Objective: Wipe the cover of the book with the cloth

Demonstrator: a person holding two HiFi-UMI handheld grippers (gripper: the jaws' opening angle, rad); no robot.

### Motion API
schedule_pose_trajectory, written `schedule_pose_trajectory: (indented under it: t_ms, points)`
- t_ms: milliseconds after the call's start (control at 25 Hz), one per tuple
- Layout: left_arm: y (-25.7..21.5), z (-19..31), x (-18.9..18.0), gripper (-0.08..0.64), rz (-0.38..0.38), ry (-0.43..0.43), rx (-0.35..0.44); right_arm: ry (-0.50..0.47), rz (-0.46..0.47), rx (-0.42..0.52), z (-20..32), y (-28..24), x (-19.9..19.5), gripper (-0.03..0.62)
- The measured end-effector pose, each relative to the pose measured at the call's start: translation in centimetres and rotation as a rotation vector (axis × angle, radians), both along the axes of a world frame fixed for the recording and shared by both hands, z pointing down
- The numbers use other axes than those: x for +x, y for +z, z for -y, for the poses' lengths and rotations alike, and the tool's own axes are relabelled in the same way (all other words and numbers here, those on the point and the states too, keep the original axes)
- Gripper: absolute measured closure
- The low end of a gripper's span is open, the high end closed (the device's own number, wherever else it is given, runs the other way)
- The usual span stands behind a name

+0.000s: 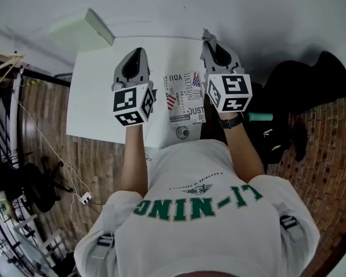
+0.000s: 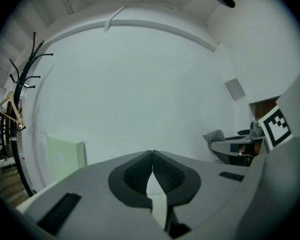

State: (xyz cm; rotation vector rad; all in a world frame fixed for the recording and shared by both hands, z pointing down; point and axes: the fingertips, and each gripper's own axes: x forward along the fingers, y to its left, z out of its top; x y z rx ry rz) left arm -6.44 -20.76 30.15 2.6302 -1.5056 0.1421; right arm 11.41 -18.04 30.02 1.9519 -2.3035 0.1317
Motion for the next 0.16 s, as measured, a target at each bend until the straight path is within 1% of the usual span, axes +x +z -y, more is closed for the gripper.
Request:
schedule_pose_trajectory:
  t_ms: [160]
  points:
    - [3.2, -0.5, -0.9, 0.548, -0.003, 0.023, -0.062, 0.006, -0.020, -0.033, -1.7, 1.6, -1.2, 0.554]
